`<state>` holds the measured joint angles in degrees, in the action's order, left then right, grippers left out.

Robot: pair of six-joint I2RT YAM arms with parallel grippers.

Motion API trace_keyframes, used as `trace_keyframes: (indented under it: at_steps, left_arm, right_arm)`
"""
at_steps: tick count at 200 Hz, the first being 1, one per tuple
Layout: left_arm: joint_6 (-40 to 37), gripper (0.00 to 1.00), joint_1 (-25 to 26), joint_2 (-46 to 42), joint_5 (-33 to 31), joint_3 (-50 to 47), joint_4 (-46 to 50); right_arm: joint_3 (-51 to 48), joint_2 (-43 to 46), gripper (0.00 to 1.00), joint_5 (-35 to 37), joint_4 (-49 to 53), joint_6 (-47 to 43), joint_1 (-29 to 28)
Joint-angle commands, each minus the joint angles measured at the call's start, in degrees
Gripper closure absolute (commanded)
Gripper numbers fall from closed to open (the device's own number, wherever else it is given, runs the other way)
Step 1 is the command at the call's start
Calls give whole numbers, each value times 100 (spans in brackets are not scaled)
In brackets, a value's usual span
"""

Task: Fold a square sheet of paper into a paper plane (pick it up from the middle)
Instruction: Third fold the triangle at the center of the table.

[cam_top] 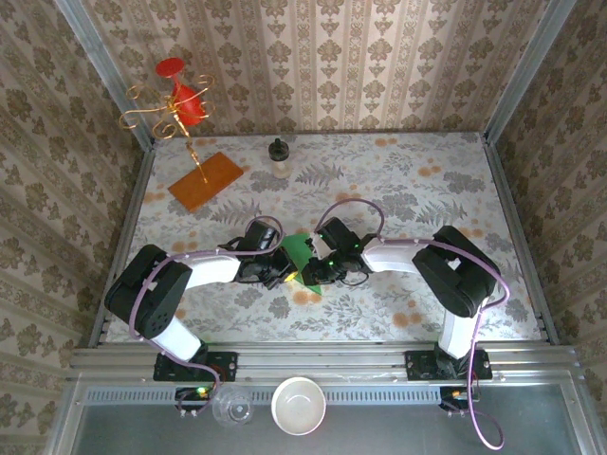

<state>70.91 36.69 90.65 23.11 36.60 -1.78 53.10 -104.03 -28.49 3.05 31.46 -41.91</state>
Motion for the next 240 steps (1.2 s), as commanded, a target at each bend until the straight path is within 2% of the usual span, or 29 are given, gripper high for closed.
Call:
trace_keyframes:
  at_steps: [1, 66, 133, 240]
  left_arm:
    - [-70, 92, 13, -63, -142, -153, 350]
    - [-189, 91, -39, -390, -5, -23, 316]
    - [-261, 90, 0, -80, 201, 1, 176]
    - [-207, 91, 30, -50, -201, -284, 364]
  right_arm:
    - [104, -159, 83, -139, 42, -114, -36]
    - [58, -276, 83, -199, 64, -149, -36]
    - [75, -320, 83, -192, 56, -131, -36]
    - [69, -373, 83, 67, 230, 4, -34]
